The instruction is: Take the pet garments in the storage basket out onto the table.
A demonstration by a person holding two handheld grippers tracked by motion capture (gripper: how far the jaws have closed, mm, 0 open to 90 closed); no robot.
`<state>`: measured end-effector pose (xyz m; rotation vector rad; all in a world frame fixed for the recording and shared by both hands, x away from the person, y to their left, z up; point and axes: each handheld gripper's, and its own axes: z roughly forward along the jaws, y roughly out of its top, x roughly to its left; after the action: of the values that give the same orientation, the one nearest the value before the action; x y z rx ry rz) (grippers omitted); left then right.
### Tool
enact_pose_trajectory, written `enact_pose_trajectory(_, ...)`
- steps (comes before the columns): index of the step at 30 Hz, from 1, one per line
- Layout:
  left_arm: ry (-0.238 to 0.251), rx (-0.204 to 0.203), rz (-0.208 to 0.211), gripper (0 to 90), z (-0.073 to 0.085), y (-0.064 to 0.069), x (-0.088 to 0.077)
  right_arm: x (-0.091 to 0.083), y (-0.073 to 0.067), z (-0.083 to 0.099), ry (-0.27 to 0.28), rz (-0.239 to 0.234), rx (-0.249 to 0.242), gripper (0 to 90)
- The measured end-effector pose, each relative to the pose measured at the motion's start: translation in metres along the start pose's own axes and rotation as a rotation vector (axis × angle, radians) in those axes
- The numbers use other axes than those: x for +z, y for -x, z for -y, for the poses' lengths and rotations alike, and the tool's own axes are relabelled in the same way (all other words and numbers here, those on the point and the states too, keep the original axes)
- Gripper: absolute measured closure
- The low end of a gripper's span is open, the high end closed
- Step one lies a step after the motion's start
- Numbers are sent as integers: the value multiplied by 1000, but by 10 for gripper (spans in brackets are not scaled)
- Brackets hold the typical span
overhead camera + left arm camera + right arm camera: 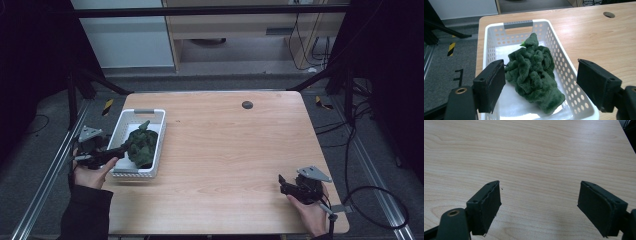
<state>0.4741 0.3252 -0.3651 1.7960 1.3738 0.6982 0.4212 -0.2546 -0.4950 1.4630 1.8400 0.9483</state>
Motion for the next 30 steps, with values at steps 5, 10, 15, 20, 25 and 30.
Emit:
enact_pose_trajectory(5, -25, 21, -10, 223, -6, -1, 7, 0, -1, 0, -6, -5, 2, 183)
enact_pose_trajectory(10, -37, 26, -10, 224, -10, -2, 13, 1, -1, 0, -8, -8, 1, 182)
enact_pose_trajectory(15, -54, 28, -9, 226, -15, -3, 20, 1, 0, 0, -8, -9, 1, 183)
enact_pose_trajectory(20, -76, 35, -7, 230, -20, -2, 30, 1, 0, 0, -10, -10, -2, 181)
enact_pose_trajectory(25, -98, 42, -9, 231, -21, -3, 36, 1, 0, 0, -12, -10, 1, 180)
enact_pose_trajectory(30, -126, 51, -14, 231, -24, -4, 44, 2, 0, 0, -14, -15, 1, 180)
